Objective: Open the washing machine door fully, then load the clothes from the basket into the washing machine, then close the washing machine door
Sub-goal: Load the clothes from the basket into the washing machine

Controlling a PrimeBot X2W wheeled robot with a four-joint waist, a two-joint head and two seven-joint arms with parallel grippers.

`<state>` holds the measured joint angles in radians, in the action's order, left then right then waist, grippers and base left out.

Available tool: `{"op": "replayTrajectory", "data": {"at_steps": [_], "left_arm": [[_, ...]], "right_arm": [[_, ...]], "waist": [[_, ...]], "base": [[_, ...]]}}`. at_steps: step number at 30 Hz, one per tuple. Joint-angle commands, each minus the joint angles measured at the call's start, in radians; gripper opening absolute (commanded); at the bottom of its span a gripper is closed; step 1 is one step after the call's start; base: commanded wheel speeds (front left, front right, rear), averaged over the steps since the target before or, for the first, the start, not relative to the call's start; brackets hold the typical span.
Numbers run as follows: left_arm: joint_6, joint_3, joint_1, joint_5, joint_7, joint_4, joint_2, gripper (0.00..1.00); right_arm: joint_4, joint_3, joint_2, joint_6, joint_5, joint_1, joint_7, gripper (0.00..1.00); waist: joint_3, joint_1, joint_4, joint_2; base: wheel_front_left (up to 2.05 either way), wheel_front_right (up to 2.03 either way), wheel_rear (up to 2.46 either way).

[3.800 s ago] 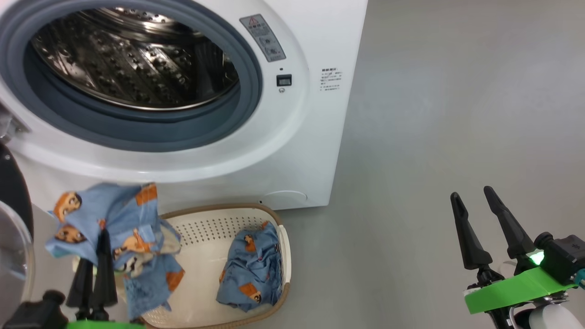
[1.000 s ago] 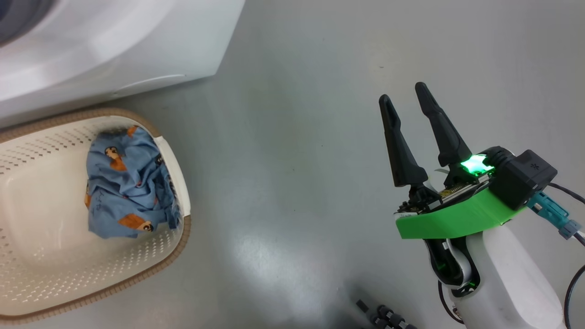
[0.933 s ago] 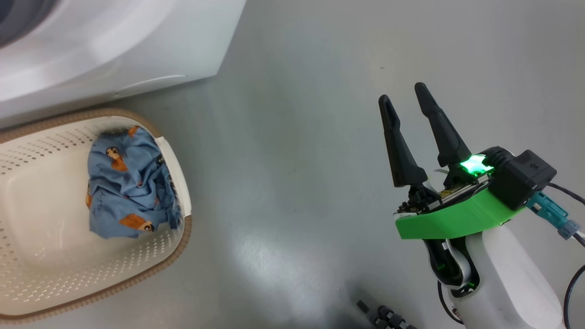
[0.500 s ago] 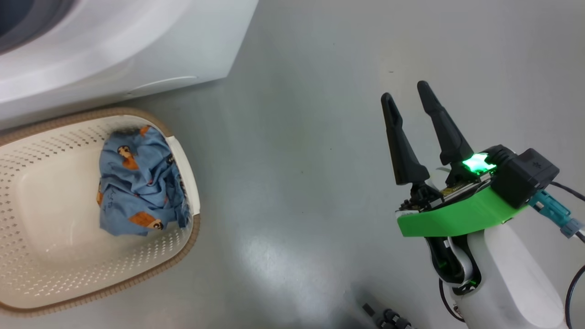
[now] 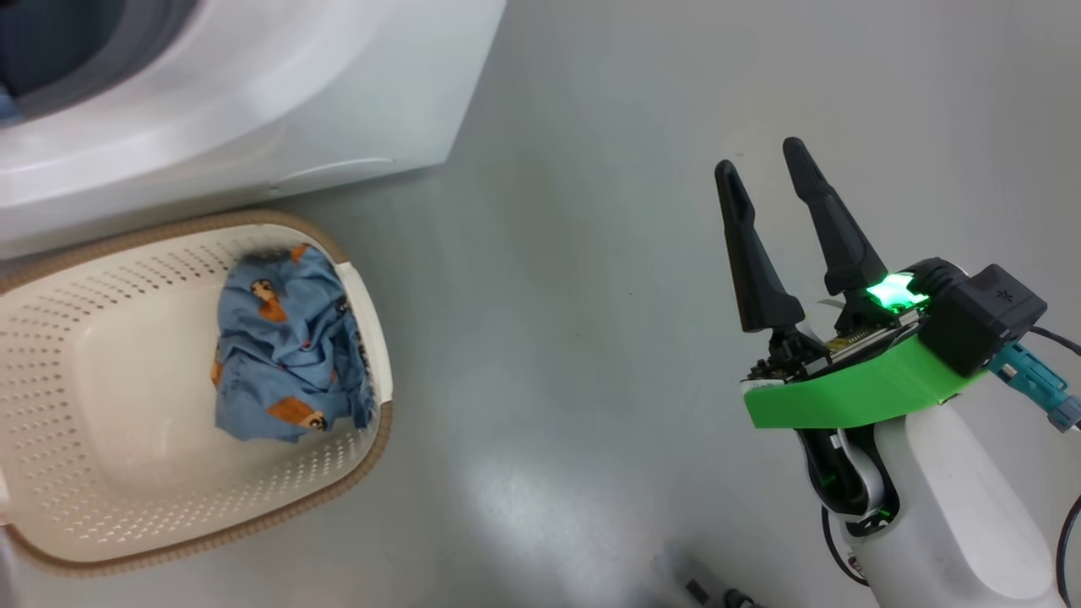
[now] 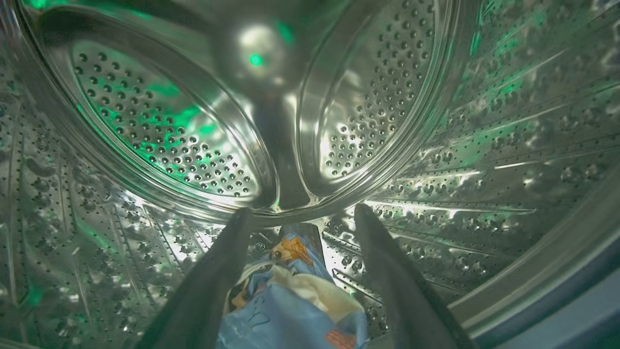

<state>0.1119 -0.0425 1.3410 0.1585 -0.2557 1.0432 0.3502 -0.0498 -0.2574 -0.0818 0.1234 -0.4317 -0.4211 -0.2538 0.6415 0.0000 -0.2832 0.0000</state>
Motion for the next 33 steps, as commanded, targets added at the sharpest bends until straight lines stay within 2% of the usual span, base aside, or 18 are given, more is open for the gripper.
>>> {"op": "replayTrajectory", "data": {"at_steps": [1,6,12,33], "left_arm": [[-0.009,-0.014,-0.035,0.011,-0.006,-0.049,0.035,1.0],[-0.016,-0.06,-0.159,0.018,-0.006,-0.212,-0.003,1.0],[-0.012,-0.107,-0.282,0.013,-0.006,-0.337,-0.052,1.0],[0.015,-0.18,-0.668,-0.033,-0.006,-0.569,-0.197,1.0]], "right_arm": [[0.019,-0.015,-0.01,0.007,0.002,0.028,-0.008,1.0],[0.017,-0.011,-0.023,0.007,0.003,0.035,-0.008,1.0],[0.014,0.0,-0.039,0.007,0.003,0.051,-0.008,1.0],[-0.005,0.038,-0.11,0.007,0.001,0.133,-0.008,1.0]], "waist": [[-0.011,0.0,0.009,0.0],[-0.041,0.0,0.022,0.0],[-0.082,0.0,0.04,0.0],[-0.258,0.0,0.114,0.0]], "base": [[0.0,0.0,0.0],[0.0,0.0,0.0],[0.0,0.0,0.0],[0.0,0.0,0.0]]}}
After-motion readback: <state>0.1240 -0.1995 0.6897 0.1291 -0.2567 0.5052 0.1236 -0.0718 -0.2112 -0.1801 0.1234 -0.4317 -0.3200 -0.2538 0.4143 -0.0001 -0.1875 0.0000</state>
